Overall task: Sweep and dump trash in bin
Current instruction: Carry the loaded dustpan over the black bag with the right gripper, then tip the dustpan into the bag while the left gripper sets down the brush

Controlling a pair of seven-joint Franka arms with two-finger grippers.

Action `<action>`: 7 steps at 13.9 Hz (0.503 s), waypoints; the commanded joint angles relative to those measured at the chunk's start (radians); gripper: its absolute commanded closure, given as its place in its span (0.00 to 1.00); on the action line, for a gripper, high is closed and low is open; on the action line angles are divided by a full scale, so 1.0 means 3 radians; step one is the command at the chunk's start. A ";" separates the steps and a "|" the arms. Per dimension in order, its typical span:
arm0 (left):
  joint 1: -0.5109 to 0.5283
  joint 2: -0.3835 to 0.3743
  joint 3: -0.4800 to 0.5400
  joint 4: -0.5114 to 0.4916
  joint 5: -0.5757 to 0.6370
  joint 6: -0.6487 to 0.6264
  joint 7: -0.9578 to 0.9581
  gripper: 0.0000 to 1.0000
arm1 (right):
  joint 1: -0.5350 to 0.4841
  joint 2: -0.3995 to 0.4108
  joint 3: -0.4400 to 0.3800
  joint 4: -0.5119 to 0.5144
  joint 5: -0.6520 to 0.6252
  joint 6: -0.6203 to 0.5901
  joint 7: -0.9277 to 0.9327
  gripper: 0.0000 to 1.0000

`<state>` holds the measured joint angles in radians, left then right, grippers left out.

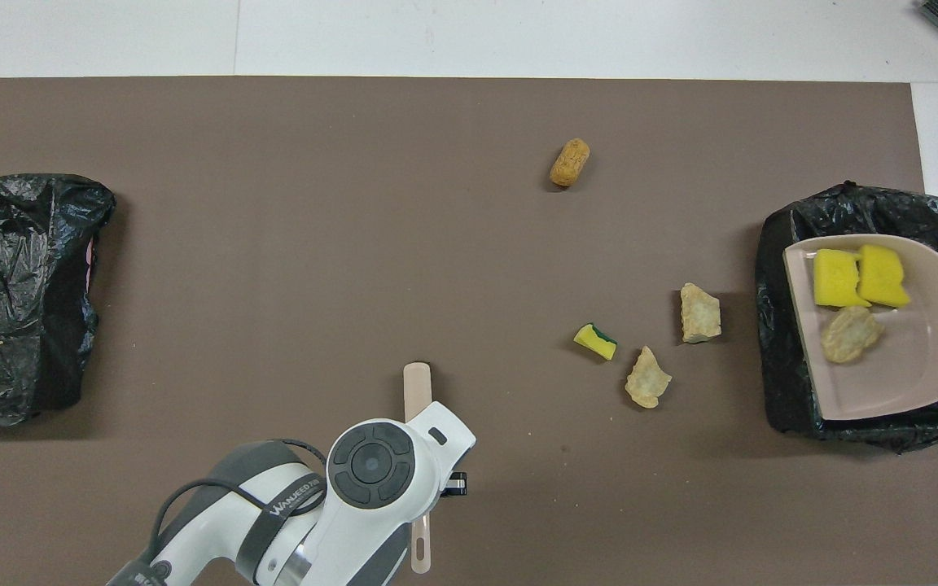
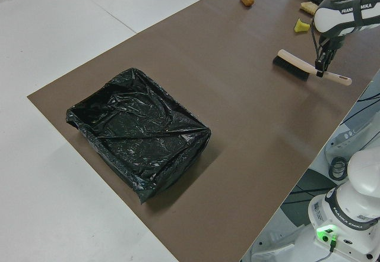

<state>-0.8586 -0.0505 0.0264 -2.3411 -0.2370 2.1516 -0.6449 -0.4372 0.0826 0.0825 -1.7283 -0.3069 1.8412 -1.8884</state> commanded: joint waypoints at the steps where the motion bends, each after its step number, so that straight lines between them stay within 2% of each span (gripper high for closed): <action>1: -0.0068 -0.0052 0.0055 -0.0081 0.0044 0.0084 -0.0070 0.27 | -0.0138 -0.0004 0.0047 0.0004 -0.0331 0.0294 -0.0046 1.00; 4: -0.0032 -0.0026 0.0060 -0.0040 0.0044 0.0058 -0.0161 0.17 | -0.0133 -0.0040 0.0047 -0.0093 -0.0796 0.0448 0.0229 1.00; 5: -0.0012 -0.0021 0.0065 -0.0005 0.0044 0.0048 -0.0182 0.03 | -0.0133 -0.0111 0.0047 -0.0225 -0.0995 0.0529 0.0367 1.00; 7: 0.0197 -0.0011 0.0086 0.0072 0.0064 0.0063 -0.0177 0.00 | -0.0123 -0.0325 0.0047 -0.0598 -0.1404 0.0759 0.0801 1.00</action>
<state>-0.8504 -0.0506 0.0439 -2.3339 -0.2368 2.1587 -0.6827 -0.4673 0.0719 0.0871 -1.7757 -0.6246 2.0012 -1.7557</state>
